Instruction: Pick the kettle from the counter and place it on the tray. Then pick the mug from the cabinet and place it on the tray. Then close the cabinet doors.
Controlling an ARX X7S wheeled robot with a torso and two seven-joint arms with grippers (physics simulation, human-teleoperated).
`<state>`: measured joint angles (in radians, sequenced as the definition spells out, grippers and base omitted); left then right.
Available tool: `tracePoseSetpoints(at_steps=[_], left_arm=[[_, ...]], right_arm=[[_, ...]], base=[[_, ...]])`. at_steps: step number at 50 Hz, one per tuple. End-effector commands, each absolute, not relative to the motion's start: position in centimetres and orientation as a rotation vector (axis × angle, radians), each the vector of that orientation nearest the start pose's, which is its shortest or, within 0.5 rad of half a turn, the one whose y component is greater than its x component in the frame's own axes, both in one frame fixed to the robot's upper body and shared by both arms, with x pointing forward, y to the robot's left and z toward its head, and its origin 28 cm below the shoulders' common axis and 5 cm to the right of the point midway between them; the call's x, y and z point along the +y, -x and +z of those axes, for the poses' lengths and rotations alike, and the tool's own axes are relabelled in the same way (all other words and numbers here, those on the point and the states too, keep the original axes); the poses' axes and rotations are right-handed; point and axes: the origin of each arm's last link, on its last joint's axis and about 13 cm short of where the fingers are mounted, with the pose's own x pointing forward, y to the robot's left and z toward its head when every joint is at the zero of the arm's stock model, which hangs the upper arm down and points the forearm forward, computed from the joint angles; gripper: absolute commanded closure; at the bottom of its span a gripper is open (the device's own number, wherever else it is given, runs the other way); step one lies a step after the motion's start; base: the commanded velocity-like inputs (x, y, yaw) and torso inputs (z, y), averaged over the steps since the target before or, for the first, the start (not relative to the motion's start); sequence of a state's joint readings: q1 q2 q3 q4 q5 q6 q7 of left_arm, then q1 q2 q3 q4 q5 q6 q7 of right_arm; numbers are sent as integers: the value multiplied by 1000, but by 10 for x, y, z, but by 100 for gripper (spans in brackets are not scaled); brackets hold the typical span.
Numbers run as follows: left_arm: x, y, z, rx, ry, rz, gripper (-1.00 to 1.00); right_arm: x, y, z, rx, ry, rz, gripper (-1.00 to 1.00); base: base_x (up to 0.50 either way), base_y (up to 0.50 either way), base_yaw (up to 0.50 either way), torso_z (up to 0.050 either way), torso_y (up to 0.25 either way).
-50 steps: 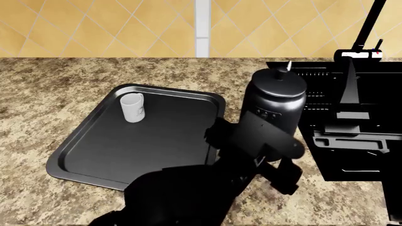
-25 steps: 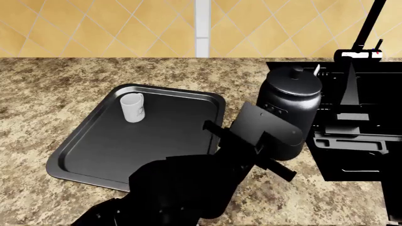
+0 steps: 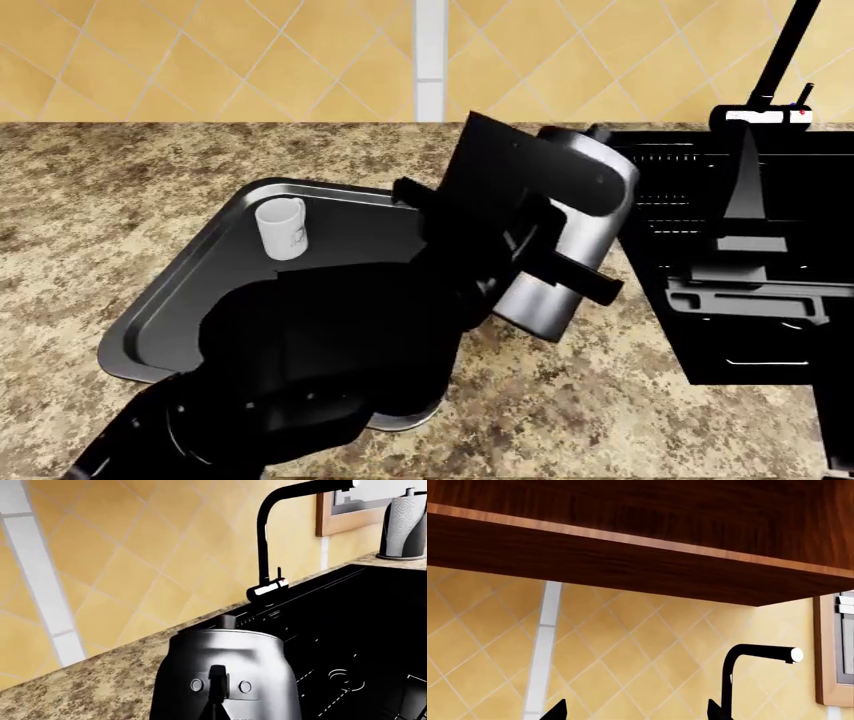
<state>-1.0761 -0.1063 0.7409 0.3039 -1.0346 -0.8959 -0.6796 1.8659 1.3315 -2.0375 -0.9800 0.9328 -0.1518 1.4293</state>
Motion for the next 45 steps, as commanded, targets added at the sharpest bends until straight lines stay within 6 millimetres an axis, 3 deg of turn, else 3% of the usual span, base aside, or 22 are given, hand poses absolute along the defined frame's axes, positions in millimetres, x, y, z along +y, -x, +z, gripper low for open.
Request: tracePoseSetpoints(at_steps=[1,15,24,33,45], left_arm=[[83,-258,268,-108,-93,-554,100],[101,-261,293,-189,-58,-509,100],[134,-267,311,-262,-36,-403,100],[159,-275,309,-265,-47,-323,100],[174,-294,286,-209,-80,-253,100]], right_arm=[[-132,-145,251,-505,133,-133,-100],[-131,-146,250,-501,133,-131,-100],[-130,-146,250,-503,130,-131,-100],[-127,-149,250,-498,131,-121,-100],[-125,-152,250,-495,131,-113,-100]], base=[[0,0,0,0,0],[0,0,0,0,0],[0,0,0,0,1],[0,0,0,0,0],[0,0,0,0,0]])
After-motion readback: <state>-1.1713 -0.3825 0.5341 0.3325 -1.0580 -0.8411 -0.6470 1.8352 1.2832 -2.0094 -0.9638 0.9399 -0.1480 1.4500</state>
